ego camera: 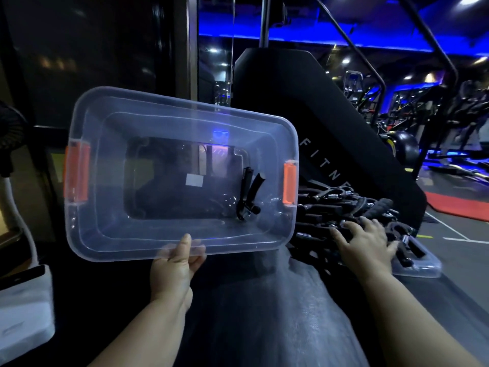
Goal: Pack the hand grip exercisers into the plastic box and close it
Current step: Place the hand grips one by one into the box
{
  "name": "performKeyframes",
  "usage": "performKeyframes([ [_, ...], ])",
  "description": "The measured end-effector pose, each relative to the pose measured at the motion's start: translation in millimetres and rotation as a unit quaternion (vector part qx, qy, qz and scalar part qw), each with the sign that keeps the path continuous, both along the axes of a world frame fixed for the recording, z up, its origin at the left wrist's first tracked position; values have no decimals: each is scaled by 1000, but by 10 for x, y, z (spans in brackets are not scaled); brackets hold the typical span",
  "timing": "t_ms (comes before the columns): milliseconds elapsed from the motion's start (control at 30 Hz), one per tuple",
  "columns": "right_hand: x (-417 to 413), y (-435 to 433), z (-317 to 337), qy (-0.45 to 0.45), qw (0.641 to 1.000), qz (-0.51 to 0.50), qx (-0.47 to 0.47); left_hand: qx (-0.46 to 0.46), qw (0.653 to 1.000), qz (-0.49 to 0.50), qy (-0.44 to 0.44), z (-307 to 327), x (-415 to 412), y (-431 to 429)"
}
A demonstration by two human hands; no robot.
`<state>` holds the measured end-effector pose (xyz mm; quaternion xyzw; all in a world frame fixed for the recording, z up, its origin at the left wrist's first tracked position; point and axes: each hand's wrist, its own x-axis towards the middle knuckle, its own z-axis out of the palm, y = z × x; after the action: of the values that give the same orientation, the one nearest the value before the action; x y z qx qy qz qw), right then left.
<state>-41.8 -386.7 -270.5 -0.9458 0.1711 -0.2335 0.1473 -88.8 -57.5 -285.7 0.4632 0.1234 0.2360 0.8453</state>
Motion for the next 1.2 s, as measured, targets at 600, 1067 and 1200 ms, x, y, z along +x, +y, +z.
performKeyframes([
  [600,8,-79,38,11,999,-32,42,-11,1000,3,8,24,-25,-8],
  [1067,16,-285,24,-72,996,-21,50,-10,1000,3,-4,-2,8,0],
  [1200,-42,-362,40,-53,985,-93,134,-11,1000,3,-1,5,5,-4],
])
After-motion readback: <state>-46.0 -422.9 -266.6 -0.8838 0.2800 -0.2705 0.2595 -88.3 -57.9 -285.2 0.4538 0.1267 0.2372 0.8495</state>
